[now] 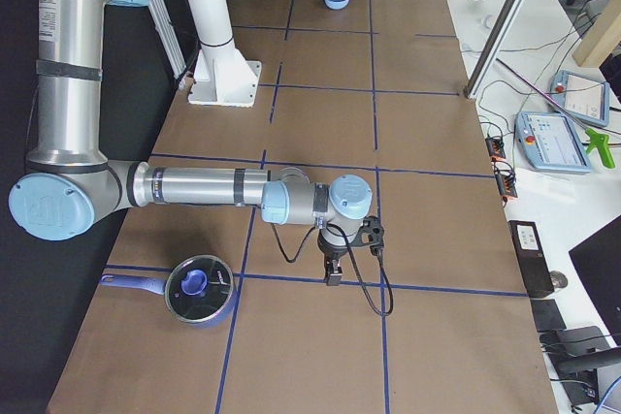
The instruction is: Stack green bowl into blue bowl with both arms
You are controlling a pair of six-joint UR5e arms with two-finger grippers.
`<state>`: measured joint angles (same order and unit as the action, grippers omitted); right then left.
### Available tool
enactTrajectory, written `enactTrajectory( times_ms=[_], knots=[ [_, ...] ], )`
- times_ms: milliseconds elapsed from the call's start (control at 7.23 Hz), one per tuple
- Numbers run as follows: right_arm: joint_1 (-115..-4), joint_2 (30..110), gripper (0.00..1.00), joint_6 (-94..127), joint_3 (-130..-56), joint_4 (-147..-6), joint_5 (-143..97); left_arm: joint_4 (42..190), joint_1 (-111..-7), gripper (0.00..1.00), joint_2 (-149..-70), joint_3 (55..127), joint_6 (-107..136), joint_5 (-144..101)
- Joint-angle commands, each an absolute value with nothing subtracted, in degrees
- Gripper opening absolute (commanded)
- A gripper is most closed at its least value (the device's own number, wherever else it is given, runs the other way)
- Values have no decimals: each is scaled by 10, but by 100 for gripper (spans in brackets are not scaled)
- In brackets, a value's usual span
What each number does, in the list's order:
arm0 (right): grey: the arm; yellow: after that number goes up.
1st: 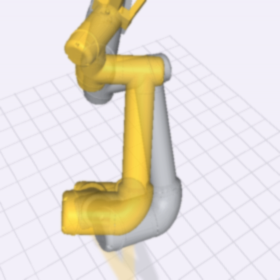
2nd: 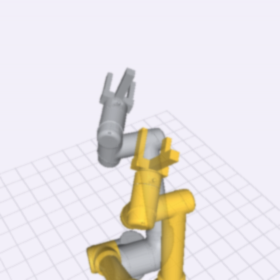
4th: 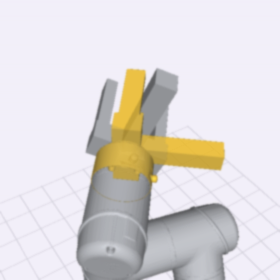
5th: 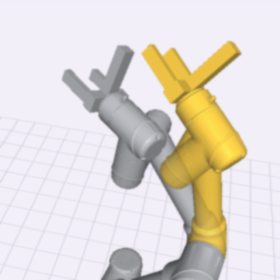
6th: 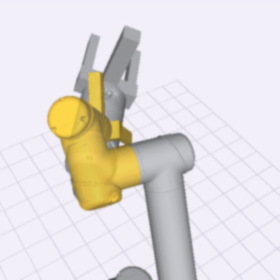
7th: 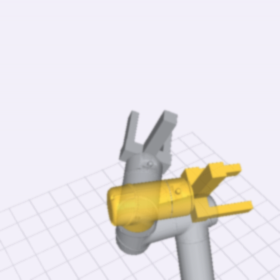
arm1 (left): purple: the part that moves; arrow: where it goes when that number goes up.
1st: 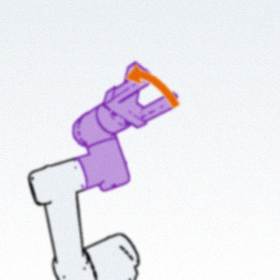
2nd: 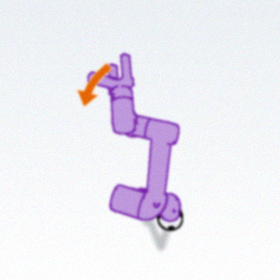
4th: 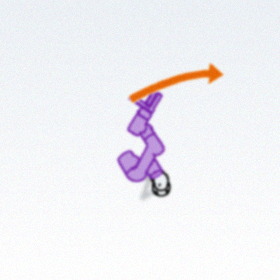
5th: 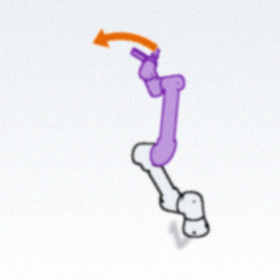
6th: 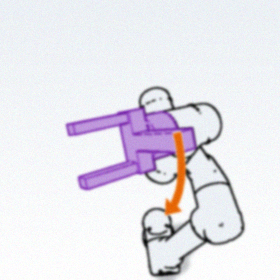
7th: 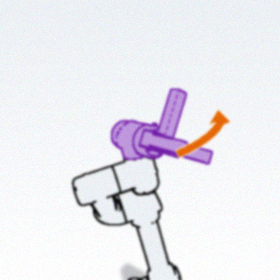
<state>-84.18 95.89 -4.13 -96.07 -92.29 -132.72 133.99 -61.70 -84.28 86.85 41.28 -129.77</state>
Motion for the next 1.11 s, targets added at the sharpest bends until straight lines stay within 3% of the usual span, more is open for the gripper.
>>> enactTrajectory(
  times_ms=[0, 277, 553, 969],
  knots=[
    [-842, 959, 100, -41, -961, -923, -1328, 1331, -617, 2, -845, 901, 422, -1310],
    [-842, 959, 100, -41, -961, -922, -1328, 1305, -617, 1, -893, 951, 532, -1341],
    [-842, 959, 100, -41, -962, -923, -1328, 1289, -584, 1, -977, 956, 611, -1334],
    [-842, 959, 100, -40, -962, -923, -1327, 1171, -410, 1, -1149, 962, 763, -1150]
  ],
)
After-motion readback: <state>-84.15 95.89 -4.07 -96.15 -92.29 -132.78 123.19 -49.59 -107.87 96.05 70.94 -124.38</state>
